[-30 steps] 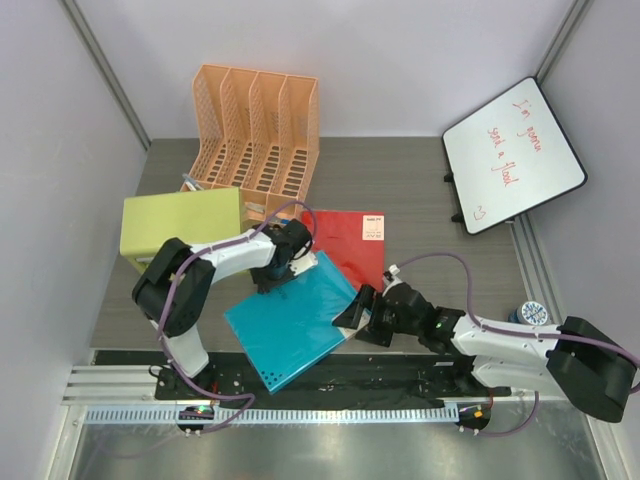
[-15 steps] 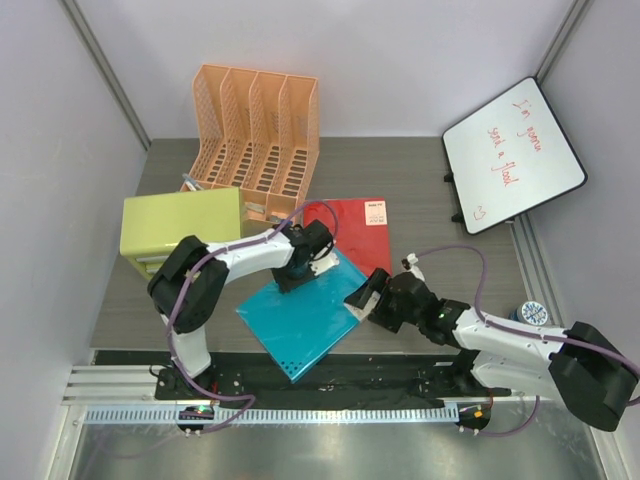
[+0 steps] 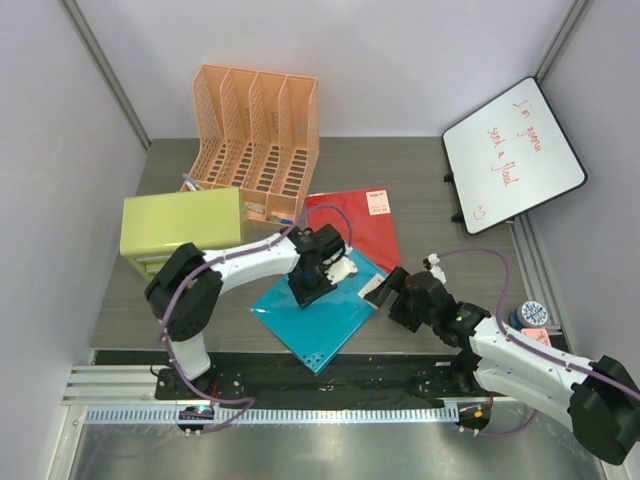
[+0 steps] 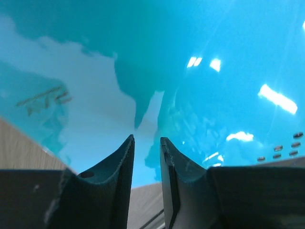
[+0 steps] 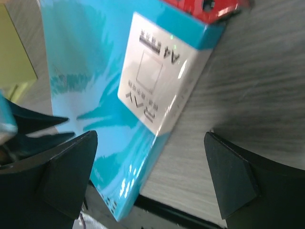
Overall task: Organize the desk
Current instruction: Pick up the folder from the corner of the board.
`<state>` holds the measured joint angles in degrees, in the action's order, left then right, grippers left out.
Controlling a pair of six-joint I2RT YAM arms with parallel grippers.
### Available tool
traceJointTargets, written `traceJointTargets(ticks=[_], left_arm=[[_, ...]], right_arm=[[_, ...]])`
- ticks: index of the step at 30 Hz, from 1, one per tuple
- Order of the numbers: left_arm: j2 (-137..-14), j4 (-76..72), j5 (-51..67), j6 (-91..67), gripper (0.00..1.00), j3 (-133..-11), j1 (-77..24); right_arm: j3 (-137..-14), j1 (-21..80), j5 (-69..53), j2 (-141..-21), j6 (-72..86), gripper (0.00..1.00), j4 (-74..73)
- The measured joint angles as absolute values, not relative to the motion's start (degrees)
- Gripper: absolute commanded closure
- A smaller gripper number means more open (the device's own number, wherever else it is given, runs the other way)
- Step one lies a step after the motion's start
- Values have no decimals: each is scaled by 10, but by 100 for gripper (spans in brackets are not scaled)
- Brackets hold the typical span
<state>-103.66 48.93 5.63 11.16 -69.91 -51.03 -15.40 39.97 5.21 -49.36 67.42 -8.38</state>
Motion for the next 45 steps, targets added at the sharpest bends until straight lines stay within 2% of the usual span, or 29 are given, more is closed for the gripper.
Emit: traceJointTargets(ticks=[5,11,17,32,39,45], left_arm=[[-974,513,61,128,71,-701,-442],[-925,474,-18,158,71,-665,-330],[-951,438,-79,166,72,-583,-338],[-984,358,-142,159,73,-573,-390],[-985,350,-156,152,73,-569,-435],[-985,350,-153,152,73,-569,-453]], right_arm=[[-150,438,24,-468,701,0,-117],[-149,485,9,-512,728,0,-72],[-155,498,1,-552,743,0,-20],[-97,510,9,-543,806,0,94],[-97,529,42,-539,831,0,90],[-93,545,89,-483,858,0,24]])
